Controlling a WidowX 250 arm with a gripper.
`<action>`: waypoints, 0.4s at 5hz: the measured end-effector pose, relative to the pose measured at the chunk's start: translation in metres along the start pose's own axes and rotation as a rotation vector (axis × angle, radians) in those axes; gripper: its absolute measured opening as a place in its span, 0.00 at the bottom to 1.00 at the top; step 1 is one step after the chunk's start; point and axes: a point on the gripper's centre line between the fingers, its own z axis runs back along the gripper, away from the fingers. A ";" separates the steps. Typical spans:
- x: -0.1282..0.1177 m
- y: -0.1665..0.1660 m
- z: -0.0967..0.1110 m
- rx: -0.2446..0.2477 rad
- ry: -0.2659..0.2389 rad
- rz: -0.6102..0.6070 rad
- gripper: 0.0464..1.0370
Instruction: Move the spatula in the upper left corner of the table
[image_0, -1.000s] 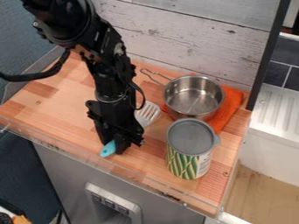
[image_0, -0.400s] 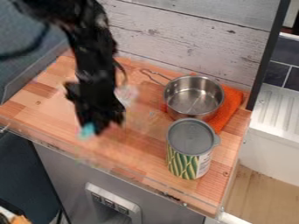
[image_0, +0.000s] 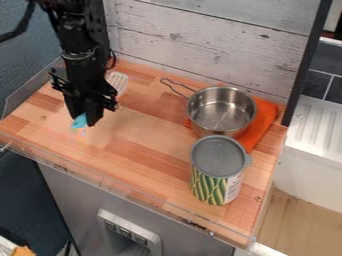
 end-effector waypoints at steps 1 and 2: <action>0.016 0.016 -0.011 0.018 0.011 -0.013 0.28; 0.033 0.026 -0.017 0.022 0.011 -0.020 0.28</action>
